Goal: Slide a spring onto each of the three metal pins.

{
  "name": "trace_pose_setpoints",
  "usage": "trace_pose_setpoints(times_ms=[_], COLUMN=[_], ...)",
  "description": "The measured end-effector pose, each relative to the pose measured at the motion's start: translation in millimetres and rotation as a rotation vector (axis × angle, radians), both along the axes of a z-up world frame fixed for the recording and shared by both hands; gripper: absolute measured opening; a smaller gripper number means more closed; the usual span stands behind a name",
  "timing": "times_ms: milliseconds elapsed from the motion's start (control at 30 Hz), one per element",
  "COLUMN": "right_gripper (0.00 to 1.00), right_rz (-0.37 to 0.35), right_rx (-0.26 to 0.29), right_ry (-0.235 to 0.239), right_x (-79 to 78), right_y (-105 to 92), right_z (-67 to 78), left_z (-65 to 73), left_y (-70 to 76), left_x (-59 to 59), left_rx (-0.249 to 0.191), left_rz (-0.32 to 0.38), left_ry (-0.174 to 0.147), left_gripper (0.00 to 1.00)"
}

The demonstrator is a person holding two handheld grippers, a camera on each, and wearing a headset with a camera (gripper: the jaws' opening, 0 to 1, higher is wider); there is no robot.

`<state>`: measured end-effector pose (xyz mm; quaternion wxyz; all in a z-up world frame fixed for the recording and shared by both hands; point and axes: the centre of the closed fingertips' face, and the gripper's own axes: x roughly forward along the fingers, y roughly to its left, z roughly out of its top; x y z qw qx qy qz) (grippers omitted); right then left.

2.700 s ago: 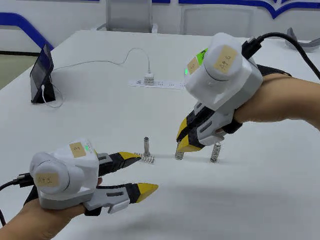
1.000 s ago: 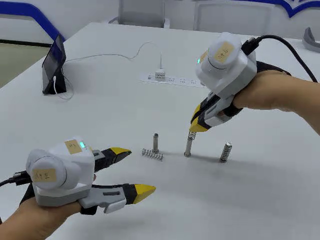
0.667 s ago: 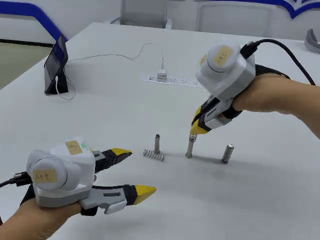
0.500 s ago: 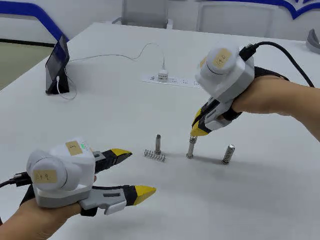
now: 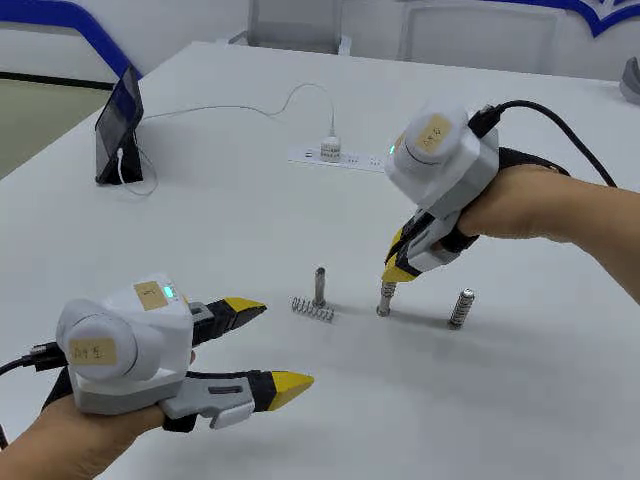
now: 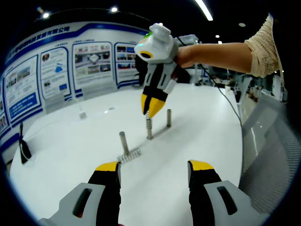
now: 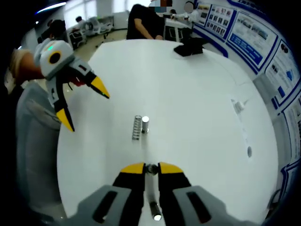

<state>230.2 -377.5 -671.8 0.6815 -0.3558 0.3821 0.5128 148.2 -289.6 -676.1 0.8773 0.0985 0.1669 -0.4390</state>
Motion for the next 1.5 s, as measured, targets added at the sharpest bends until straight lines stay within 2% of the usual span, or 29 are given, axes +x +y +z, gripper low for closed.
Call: trace_pose_setpoints(times_ms=[567, 1233, 1500], right_gripper=[0.12, 0.13, 0.18], right_rz=[-0.019, -0.021, -0.014], right_rx=[-0.015, -0.025, -0.025], right_ry=[0.024, 0.022, 0.021], right_x=[-1.9, -1.2, -2.3], right_y=[-2.1, -3.9, -3.9], right_z=[-16.9, -30.5, -33.5], left_z=[-2.8, -4.2, -4.5], left_y=[0.5, 1.5, 1.2], left_x=[0.5, 1.3, 1.3], left_rx=[-0.002, -0.003, -0.003], left_rz=[0.004, 0.008, 0.008], left_ry=[0.005, 0.007, 0.008], left_gripper=[0.58, 0.58, 0.58])
